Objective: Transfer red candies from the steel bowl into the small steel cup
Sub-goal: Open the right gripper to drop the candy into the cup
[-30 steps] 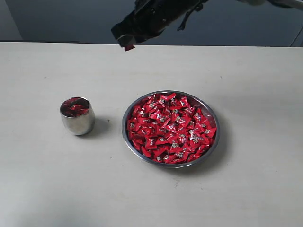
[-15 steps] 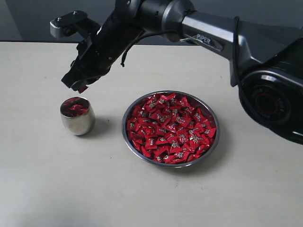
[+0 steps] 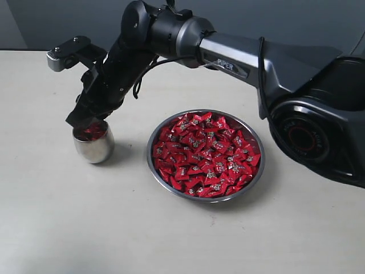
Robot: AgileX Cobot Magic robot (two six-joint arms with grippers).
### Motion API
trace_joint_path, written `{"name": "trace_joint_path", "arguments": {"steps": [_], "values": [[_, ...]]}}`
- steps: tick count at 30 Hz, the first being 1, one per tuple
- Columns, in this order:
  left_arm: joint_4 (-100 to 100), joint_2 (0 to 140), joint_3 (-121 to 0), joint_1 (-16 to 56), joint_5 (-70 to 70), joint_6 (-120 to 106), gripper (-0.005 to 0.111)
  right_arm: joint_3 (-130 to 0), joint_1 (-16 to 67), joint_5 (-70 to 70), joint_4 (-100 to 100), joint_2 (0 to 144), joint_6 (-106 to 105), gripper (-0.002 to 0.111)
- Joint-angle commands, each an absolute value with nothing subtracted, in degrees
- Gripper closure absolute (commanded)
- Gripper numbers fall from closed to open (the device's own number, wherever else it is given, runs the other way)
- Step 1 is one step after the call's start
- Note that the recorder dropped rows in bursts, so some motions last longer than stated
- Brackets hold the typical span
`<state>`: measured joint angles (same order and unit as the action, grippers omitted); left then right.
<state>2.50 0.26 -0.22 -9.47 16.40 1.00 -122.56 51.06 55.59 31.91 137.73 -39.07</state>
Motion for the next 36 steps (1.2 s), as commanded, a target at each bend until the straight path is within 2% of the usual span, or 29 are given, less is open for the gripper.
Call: {"name": "trace_joint_path", "arguments": {"steps": [1, 16, 18, 22, 24, 36], "values": [[2.57, 0.0, 0.0, -9.51, 16.3, 1.15, 0.106, -122.77, 51.08, 54.82, 32.15, 138.5, -39.29, 0.109], [2.57, 0.0, 0.0, -9.51, 16.3, 1.15, 0.106, -122.77, 51.45, 52.69, 32.03, 138.48, -40.35, 0.108], [2.57, 0.0, 0.0, -9.51, 16.3, 1.15, 0.106, -122.77, 51.45, 52.6, 32.03, 138.48, -40.35, 0.1], [2.57, 0.0, 0.0, -9.51, 16.3, 1.15, 0.106, -122.77, 51.45, 52.28, 32.03, 138.48, -40.35, 0.073], [2.57, 0.0, 0.0, -9.51, 16.3, 1.15, 0.106, -122.77, 51.45, 52.04, 32.03, 138.48, -40.35, 0.066], [2.57, 0.0, 0.0, -9.51, 16.3, 1.15, 0.106, -122.77, 51.45, 52.04, 31.7, 138.3, -39.98, 0.065]]}}
